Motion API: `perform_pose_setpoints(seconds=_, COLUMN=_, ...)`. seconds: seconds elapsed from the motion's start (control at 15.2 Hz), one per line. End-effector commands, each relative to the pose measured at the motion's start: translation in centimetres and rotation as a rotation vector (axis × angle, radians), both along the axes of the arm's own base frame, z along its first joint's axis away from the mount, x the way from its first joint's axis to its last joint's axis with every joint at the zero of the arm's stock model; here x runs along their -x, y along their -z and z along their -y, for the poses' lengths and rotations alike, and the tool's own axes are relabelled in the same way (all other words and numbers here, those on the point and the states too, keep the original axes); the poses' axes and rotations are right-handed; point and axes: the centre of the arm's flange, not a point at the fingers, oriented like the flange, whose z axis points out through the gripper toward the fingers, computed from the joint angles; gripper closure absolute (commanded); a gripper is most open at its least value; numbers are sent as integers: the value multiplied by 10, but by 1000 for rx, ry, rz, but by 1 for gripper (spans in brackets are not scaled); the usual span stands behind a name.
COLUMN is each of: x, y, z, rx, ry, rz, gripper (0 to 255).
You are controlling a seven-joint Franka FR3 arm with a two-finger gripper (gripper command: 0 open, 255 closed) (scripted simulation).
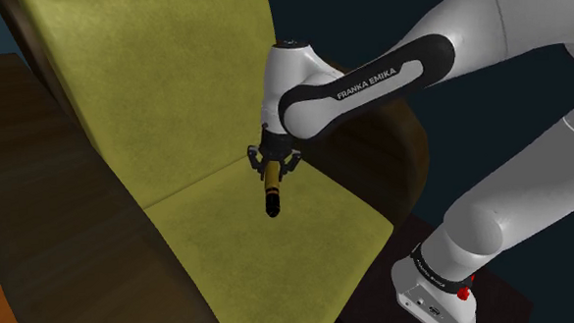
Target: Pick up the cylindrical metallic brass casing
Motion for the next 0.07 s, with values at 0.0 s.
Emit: perform_pose_setpoints(seconds=0.0, x=0, y=-3, z=0, rx=0, ry=0, rz=0, gripper=255)
